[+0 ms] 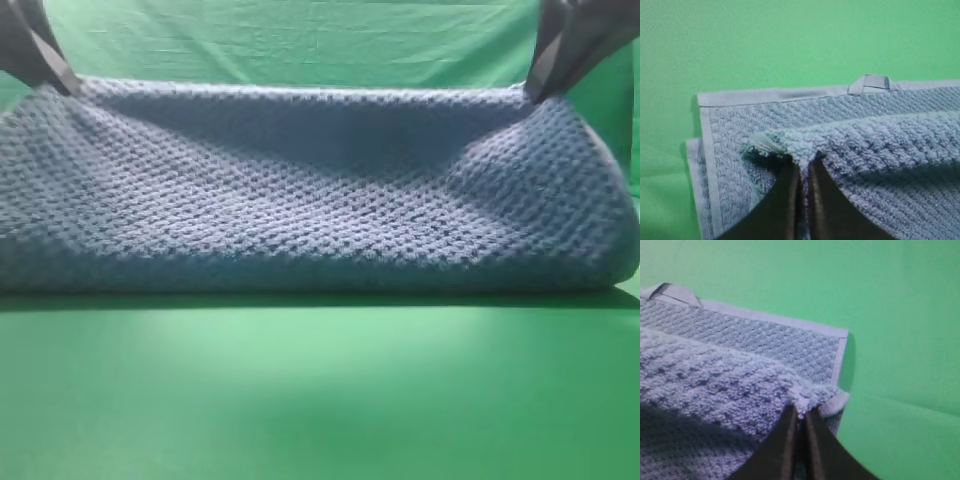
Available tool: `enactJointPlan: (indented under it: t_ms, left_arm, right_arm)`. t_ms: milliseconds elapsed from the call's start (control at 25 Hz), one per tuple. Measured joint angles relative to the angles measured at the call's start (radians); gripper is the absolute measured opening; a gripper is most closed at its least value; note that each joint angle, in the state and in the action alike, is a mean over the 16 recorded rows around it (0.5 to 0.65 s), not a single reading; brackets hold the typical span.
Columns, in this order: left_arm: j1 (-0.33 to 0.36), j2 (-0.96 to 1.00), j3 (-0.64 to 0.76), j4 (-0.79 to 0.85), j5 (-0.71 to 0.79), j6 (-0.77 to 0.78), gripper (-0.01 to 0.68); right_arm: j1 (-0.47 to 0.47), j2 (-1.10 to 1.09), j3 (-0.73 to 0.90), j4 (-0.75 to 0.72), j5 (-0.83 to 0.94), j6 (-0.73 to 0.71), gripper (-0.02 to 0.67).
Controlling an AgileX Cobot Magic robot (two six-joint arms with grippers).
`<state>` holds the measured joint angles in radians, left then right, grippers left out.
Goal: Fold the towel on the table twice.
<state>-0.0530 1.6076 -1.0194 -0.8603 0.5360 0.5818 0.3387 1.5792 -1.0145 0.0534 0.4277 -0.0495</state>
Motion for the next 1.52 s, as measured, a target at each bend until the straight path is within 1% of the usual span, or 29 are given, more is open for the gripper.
enactJointPlan:
  t_ms: [320, 440, 520, 640, 880, 960, 1000, 1080, 1160, 1240, 1320, 1520]
  left_arm:
    - [0.000, 0.143, -0.084, -0.021, -0.036, 0.048, 0.000]
    - [0.000, 0.166, -0.092, -0.024, -0.047, 0.070, 0.007]
    - [0.000, 0.175, -0.094, -0.025, -0.054, 0.088, 0.026]
    - [0.000, 0.181, -0.094, -0.026, -0.062, 0.121, 0.094]
    - [0.000, 0.167, -0.095, -0.026, -0.062, 0.181, 0.327]
    - [0.000, 0.146, -0.095, -0.026, -0.056, 0.196, 0.393]
    - [0.000, 0.132, -0.095, -0.026, -0.052, 0.203, 0.419]
    - [0.000, 0.094, -0.096, -0.026, -0.039, 0.212, 0.445]
    - [0.000, 0.045, -0.096, -0.026, -0.021, 0.216, 0.439]
    - [0.000, -0.015, -0.096, -0.026, 0.002, 0.215, 0.402]
    - [0.000, -0.086, -0.096, -0.022, 0.028, 0.207, 0.340]
    - [0.000, -0.292, -0.096, 0.031, 0.103, 0.135, 0.141]
  right_arm:
    - [-0.004, 0.154, -0.084, -0.017, -0.078, -0.020, 0.000]
    - [-0.004, 0.191, -0.103, -0.020, -0.101, -0.021, 0.013]
    - [-0.004, 0.208, -0.112, -0.020, -0.114, -0.022, 0.037]
    - [-0.004, 0.224, -0.121, -0.021, -0.128, -0.022, 0.111]
    - [-0.005, 0.193, -0.124, -0.023, -0.122, -0.024, 0.346]
    - [-0.005, 0.161, -0.124, -0.024, -0.107, -0.024, 0.418]
    - [-0.005, 0.140, -0.124, -0.024, -0.097, -0.025, 0.447]
    - [-0.005, 0.090, -0.125, -0.025, -0.070, -0.025, 0.490]
    - [-0.005, 0.028, -0.125, -0.025, -0.036, -0.025, 0.499]
    - [-0.006, -0.046, -0.125, -0.026, 0.002, -0.026, 0.469]
    - [-0.006, -0.129, -0.125, -0.027, 0.043, -0.026, 0.408]
    - [-0.006, -0.350, -0.125, -0.027, 0.154, -0.025, 0.208]
